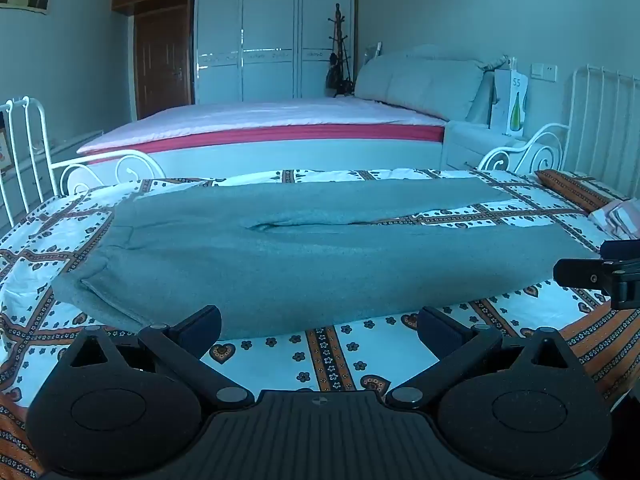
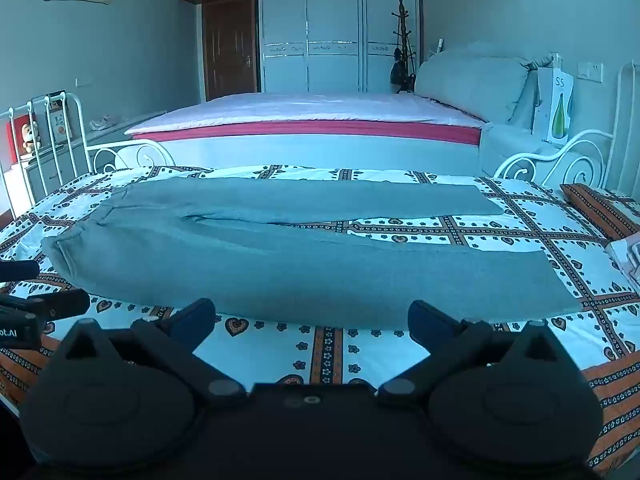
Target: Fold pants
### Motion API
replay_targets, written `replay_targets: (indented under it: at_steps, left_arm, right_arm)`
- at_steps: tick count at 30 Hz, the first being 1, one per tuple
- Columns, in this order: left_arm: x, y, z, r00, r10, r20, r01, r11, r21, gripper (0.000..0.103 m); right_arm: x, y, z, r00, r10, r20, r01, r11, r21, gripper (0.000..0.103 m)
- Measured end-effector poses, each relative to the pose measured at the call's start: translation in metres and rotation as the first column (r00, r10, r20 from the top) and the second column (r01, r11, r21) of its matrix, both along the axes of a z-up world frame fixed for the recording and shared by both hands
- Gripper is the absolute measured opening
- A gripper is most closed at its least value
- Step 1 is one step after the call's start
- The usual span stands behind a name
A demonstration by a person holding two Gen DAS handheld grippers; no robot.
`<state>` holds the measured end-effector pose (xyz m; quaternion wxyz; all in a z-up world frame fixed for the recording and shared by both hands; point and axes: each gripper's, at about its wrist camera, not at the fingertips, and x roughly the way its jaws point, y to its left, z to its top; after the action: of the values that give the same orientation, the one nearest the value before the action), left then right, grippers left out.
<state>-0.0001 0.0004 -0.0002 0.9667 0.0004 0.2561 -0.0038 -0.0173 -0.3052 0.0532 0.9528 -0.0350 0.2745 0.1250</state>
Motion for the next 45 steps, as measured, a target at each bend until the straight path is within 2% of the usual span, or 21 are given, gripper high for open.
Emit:
replay_targets:
  at_steps: [45]
  left_arm:
    - [0.0036, -0.0021, -0.0037, 1.000, 0.005, -0.013, -0.005, 1.000, 0.016, 0.103]
  right_arm:
    - [0.0008, -0.0009, -0.0035, 1.000, 0.000, -0.008, 0.000, 1.000, 0.006, 0.097]
